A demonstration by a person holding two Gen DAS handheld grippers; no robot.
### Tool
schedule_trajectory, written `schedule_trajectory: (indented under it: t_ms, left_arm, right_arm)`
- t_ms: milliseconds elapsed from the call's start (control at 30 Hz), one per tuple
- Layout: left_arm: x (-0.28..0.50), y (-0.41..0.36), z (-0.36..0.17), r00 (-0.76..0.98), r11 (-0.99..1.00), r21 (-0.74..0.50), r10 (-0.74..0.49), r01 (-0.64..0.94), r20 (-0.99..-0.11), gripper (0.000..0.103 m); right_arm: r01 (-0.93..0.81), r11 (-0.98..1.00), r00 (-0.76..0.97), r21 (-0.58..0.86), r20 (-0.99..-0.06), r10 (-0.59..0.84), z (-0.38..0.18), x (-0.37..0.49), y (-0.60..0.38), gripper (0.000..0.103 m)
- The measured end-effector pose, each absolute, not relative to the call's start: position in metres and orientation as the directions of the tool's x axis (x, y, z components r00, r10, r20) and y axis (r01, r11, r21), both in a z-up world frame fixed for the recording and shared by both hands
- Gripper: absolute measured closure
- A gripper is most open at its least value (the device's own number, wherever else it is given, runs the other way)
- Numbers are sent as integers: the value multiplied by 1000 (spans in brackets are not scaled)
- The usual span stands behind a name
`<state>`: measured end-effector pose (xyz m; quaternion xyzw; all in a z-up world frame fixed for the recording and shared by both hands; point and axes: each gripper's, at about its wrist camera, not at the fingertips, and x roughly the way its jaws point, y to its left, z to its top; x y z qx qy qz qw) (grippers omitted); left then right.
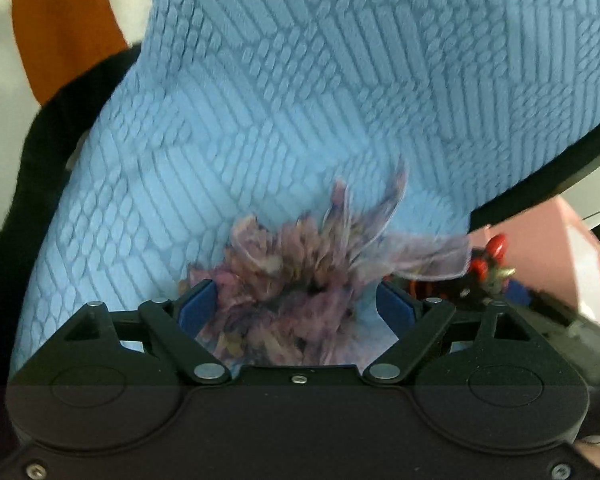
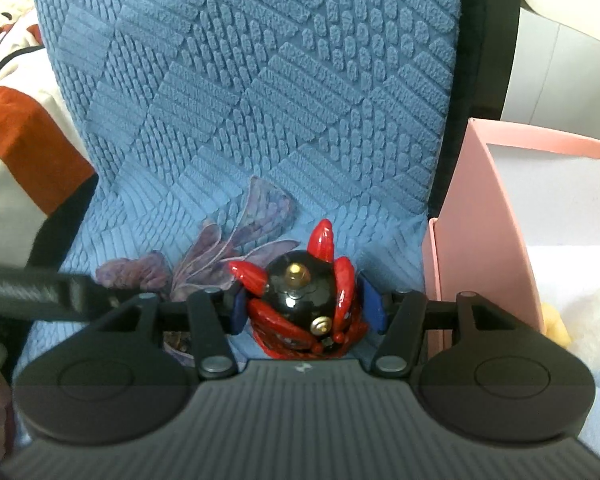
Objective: Organize objects
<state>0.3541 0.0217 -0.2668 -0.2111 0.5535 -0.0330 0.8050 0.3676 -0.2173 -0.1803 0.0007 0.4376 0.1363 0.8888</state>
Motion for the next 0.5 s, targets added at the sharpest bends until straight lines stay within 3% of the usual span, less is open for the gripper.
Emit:
schedule_trajectory:
  t_ms: [267,500]
  left_arm:
    - [358,16,-269,370,933,-326,-253,-151,-894,20]
    - [361,0,-267,369,973,-218,-176,-74,-913,30]
  right_arm:
    - [-221,967,581,127,-779,235,-175,364,-221,45]
    - [-221,966,580,135,-778,242,-173,362,-222,45]
